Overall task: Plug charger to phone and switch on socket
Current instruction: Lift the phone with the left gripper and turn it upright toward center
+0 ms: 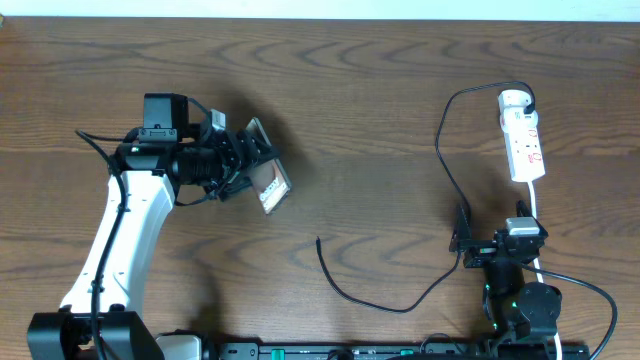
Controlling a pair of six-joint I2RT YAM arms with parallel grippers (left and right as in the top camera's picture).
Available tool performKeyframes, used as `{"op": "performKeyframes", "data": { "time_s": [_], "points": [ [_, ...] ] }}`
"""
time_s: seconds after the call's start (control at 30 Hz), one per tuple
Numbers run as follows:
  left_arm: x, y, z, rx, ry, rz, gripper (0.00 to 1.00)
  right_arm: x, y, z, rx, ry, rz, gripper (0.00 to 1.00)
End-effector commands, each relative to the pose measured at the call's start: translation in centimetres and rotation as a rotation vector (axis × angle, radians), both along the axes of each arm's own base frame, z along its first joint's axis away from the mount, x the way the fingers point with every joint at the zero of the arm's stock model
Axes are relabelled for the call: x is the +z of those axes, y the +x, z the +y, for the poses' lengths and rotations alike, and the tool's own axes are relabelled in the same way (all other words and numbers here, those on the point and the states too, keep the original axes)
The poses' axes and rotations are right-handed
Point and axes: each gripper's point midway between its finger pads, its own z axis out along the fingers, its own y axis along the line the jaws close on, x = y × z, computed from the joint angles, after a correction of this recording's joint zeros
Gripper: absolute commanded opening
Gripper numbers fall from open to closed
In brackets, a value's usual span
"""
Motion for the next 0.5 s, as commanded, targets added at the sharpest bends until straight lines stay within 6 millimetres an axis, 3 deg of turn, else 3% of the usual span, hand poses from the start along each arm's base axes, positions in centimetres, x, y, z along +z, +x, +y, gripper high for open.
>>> {"op": "performKeyframes", "data": {
  "time_s": [0.0, 0.47],
  "points": [
    [3.6, -1.2, -2.5, 0.065, -0.29, 0.164, 0.07, 0.0, 0.0, 0.1, 0.005, -0.008, 0.0, 0.99],
    [6.7, -2.0, -3.0, 0.306, -0.621, 0.658, 0.07, 0.0, 0.0, 0.1, 0.005, -0.008, 0.0, 0.99]
  ]
}}
